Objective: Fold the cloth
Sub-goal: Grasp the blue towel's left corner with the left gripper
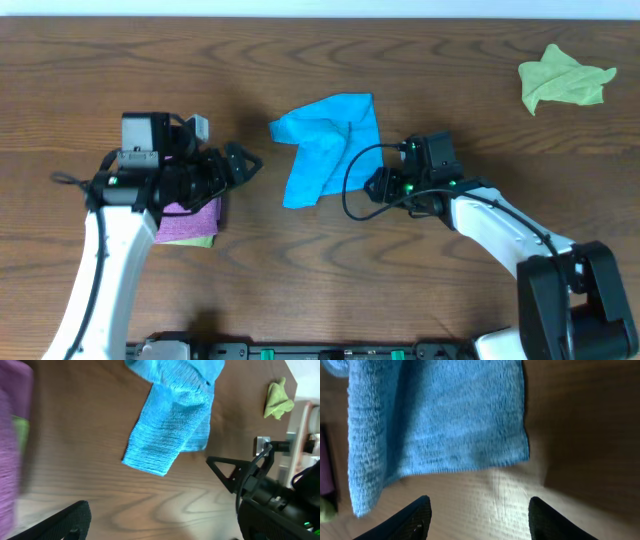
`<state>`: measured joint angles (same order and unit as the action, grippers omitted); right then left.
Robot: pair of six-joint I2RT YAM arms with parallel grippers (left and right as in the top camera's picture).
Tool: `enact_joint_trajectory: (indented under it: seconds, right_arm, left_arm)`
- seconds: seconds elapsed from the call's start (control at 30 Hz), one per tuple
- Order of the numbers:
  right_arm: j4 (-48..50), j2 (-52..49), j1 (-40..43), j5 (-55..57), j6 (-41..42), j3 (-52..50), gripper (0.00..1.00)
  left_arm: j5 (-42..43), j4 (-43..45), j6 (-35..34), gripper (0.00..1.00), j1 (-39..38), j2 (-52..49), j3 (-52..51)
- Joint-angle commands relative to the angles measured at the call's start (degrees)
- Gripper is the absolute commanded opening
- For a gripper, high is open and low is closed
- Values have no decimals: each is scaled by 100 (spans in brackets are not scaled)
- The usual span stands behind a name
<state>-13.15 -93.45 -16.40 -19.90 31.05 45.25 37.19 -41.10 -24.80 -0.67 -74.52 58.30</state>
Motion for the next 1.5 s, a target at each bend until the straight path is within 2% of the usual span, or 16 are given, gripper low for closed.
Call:
enact_joint_trajectory:
  seconds: [0.0, 0.33, 0.63, 0.93, 1.03, 1.3, 1.47]
  right_arm:
    - [236, -151, 26, 7, 227, -11, 62]
    - [734, -671, 26, 39, 538, -11, 60]
    - [1069, -785, 26, 190, 540, -11, 57]
    - [1187, -793, 26, 417, 579, -11, 45]
    - [1316, -833, 26, 492, 595, -11, 44]
    - [1600, -1318, 20, 267, 813, -11, 34]
    - [1683, -1340, 22, 249, 813, -11, 24]
  left_arm:
    - [227, 122, -555, 95, -118, -396, 94]
    - [-516, 413, -1410, 95, -879, -1167, 94]
    - [-776, 485, -1860, 95, -988, -1528, 90]
    - [-715, 752, -2223, 95, -1207, -2284, 57]
    - [-715, 859, -2312, 95, -1283, -2461, 57]
    - [-719, 955, -2352, 95, -1377, -2675, 57]
    - [-717, 1086, -2461, 95, -1443, -2861, 57]
